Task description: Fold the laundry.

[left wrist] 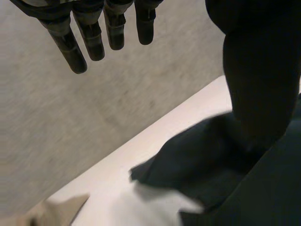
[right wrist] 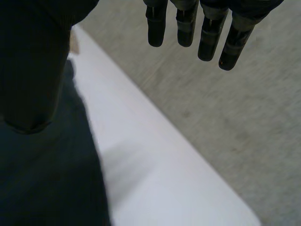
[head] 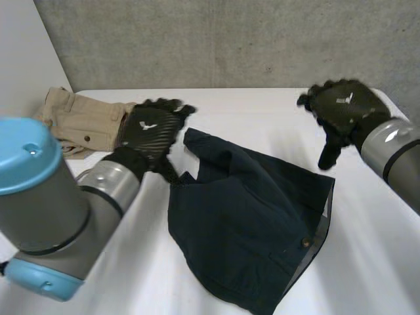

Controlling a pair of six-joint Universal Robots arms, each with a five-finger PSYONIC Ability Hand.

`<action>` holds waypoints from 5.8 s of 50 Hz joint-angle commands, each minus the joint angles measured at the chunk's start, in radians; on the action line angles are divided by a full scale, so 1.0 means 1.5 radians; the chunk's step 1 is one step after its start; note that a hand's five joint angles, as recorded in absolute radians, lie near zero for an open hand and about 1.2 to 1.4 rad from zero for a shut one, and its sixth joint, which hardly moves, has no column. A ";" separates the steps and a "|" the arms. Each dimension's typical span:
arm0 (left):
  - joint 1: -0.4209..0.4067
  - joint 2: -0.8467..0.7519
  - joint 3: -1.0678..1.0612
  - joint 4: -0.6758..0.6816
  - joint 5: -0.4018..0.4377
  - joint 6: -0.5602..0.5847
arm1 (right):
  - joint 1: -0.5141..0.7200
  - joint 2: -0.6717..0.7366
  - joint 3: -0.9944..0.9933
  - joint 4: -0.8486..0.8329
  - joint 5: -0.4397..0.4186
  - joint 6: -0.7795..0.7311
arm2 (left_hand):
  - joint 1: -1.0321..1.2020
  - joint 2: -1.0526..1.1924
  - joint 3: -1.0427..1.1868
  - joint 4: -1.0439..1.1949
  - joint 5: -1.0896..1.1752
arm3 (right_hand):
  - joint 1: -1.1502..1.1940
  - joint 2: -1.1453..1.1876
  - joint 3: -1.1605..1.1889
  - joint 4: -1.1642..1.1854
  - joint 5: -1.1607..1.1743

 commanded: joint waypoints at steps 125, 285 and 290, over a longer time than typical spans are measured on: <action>0.099 0.001 -0.007 -0.104 0.032 -0.011 | 0.012 0.370 -0.256 -0.144 0.045 -0.076 | 0.006 -0.005 -0.010 -0.003 -0.016 | 0.801 0.785 0.788 0.775 0.776; -0.037 -0.236 0.103 -0.049 -0.090 -0.014 | -0.071 0.170 0.265 -0.242 -0.092 -0.012 | 0.106 0.095 0.089 0.097 0.084 | 0.801 0.785 0.788 0.775 0.776; -0.039 -0.232 0.098 -0.029 -0.094 -0.014 | -0.070 0.168 0.264 -0.238 -0.092 -0.011 | 0.110 0.099 0.093 0.101 0.088 | 0.801 0.785 0.788 0.775 0.776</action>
